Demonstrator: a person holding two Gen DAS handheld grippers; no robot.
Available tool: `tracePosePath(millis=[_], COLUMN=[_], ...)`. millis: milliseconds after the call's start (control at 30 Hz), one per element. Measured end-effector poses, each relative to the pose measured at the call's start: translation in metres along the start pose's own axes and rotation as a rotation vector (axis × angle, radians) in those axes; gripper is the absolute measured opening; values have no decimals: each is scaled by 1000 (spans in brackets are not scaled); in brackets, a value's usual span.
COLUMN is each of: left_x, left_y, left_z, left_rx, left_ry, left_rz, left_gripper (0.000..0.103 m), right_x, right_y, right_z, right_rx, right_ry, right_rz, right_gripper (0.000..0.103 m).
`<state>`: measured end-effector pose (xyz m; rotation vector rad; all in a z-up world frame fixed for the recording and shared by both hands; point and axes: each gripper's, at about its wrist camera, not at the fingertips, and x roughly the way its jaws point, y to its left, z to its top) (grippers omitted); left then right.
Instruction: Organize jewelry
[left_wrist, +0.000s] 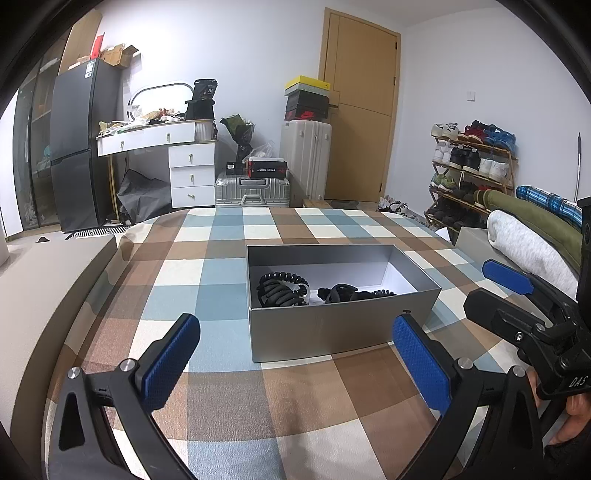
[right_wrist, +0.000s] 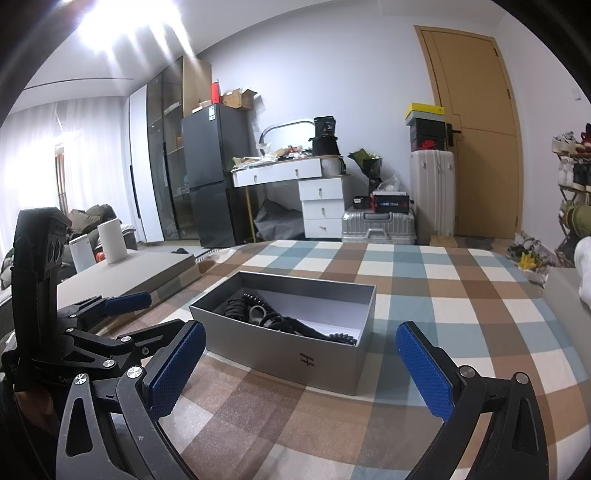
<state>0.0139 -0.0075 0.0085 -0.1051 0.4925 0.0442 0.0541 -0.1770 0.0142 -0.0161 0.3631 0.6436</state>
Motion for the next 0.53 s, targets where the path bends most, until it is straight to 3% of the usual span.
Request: tracePosePath(millis=[533], left_x=[-1], left_y=[-2], left_z=[0], left_rx=[2], left_ry=[-3], left_rz=[1], left_gripper=[102], right_x=[0], right_y=[0], right_z=[0], right_rx=[0], right_ry=[0], right_rz=[0], right_gripper=[103])
